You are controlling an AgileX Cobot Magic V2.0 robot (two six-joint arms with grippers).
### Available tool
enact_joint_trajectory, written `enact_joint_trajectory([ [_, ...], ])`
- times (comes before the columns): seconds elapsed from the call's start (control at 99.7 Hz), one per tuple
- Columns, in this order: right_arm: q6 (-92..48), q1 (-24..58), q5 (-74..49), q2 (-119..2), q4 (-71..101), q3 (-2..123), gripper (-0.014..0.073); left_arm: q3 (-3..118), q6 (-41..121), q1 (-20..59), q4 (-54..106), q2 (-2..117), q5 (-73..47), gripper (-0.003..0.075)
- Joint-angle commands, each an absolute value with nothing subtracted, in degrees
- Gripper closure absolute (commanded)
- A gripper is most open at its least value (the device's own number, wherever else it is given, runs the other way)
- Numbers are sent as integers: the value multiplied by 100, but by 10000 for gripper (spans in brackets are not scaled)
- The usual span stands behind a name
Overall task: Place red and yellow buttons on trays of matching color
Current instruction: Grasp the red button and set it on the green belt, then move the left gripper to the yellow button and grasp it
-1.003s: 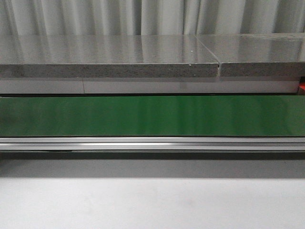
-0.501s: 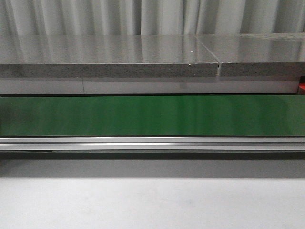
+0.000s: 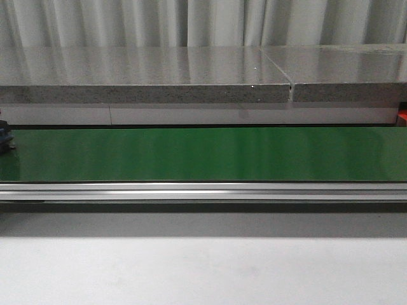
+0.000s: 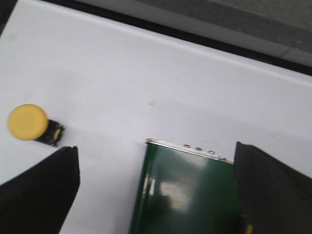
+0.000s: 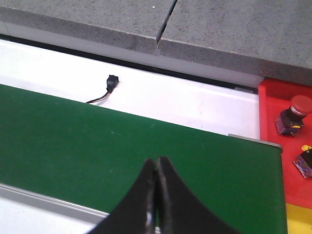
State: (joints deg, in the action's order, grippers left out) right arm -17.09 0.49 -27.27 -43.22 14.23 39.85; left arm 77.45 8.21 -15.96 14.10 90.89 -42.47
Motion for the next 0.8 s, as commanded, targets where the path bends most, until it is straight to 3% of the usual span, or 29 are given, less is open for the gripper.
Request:
enact_joint_trajectory([
  [0.0, -1742, 56, -2303, -4284, 1490, 4138, 662, 7940, 773, -1884, 1488, 9010, -4012, 92],
  [0.341, -1742, 56, -2303, -4284, 1490, 4138, 662, 7940, 773, -2577, 1488, 9881, -3724, 92],
  [0.792, -1742, 56, -2303, -4284, 1490, 4138, 662, 8373, 773, -2641, 1466, 10946, -3184, 92],
])
